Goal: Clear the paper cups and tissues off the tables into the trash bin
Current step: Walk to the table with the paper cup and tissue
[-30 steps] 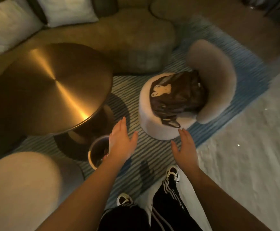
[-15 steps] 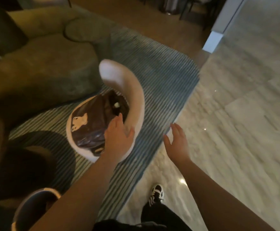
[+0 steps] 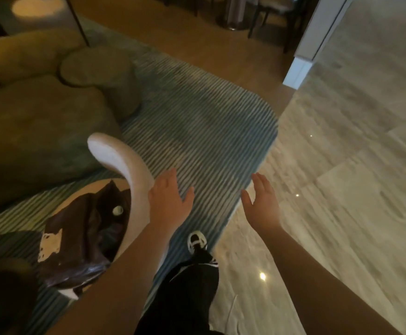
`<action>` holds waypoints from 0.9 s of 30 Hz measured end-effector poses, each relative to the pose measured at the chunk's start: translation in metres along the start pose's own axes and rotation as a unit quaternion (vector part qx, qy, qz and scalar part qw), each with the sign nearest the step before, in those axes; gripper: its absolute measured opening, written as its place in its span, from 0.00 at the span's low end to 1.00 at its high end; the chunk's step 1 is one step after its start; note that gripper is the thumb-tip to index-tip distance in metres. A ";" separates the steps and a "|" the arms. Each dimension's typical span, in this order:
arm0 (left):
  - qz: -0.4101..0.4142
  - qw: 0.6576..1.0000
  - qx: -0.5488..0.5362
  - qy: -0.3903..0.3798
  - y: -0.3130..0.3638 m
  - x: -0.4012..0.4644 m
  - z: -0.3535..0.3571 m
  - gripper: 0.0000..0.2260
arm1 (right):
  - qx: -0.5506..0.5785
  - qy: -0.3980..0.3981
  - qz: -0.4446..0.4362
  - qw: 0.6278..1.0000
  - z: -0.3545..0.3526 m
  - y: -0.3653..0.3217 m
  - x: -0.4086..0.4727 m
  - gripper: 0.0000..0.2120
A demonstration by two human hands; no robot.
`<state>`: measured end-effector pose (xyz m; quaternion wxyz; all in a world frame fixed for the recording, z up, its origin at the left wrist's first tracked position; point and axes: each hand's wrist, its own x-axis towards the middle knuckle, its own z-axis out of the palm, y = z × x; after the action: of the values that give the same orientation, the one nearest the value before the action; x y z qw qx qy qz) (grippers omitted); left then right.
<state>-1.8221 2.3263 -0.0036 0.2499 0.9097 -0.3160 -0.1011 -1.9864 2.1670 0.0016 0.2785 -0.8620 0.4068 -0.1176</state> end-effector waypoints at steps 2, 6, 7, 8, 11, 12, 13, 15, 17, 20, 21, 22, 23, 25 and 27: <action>-0.002 1.000 0.000 -0.005 0.009 0.043 0.007 0.32 | -0.005 -0.004 -0.005 1.000 0.002 0.002 0.046 0.26; -0.013 1.000 -0.001 0.005 0.022 0.152 0.016 0.33 | -0.010 -0.016 -0.016 1.000 0.007 -0.002 0.162 0.26; -0.022 1.000 0.002 0.007 0.026 0.181 0.017 0.33 | -0.010 -0.019 -0.021 1.000 0.007 -0.005 0.196 0.25; -0.030 0.999 0.005 0.009 0.030 0.211 0.017 0.33 | -0.009 -0.023 -0.025 0.999 0.006 -0.009 0.230 0.25; -0.049 0.999 0.011 0.009 0.045 0.294 0.011 0.33 | -0.010 -0.034 -0.033 0.999 -0.004 -0.023 0.327 0.25; -0.056 0.998 0.013 0.012 0.050 0.319 0.007 0.33 | -0.011 -0.034 -0.033 0.999 -0.008 -0.027 0.354 0.25; -0.062 0.998 0.014 0.016 0.055 0.343 0.003 0.34 | -0.010 -0.032 -0.031 0.999 -0.011 -0.031 0.378 0.25; -0.072 0.997 0.016 0.024 0.064 0.386 -0.005 0.34 | -0.005 -0.032 -0.030 0.999 -0.014 -0.041 0.422 0.25; -0.072 0.997 0.027 0.026 0.071 0.428 -0.010 0.34 | -0.008 -0.043 -0.036 0.998 -0.014 -0.050 0.463 0.25; -0.076 0.996 0.033 0.018 0.078 0.491 -0.011 0.34 | -0.012 -0.061 -0.053 0.997 -0.008 -0.061 0.533 0.26; -0.079 0.996 0.033 0.018 0.080 0.514 -0.010 0.33 | -0.013 -0.065 -0.059 0.996 -0.004 -0.064 0.558 0.26; -0.080 0.996 0.032 0.019 0.081 0.537 -0.008 0.33 | -0.013 -0.067 -0.065 0.996 0.000 -0.067 0.583 0.26; -0.081 0.996 0.032 0.021 0.083 0.561 -0.006 0.33 | -0.011 -0.067 -0.070 0.995 0.004 -0.070 0.611 0.26; -0.085 0.996 0.029 0.023 0.086 0.613 -0.002 0.33 | -0.004 -0.063 -0.079 0.995 0.014 -0.074 0.670 0.26; -0.099 0.994 0.028 0.023 0.090 0.671 0.001 0.33 | 0.003 -0.065 -0.087 0.994 0.023 -0.080 0.734 0.26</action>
<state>-1.3464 1.8460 0.0246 0.2206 0.9451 -0.2213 -0.0958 -1.4547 1.6542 0.0111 0.2953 -0.8992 0.3112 -0.0863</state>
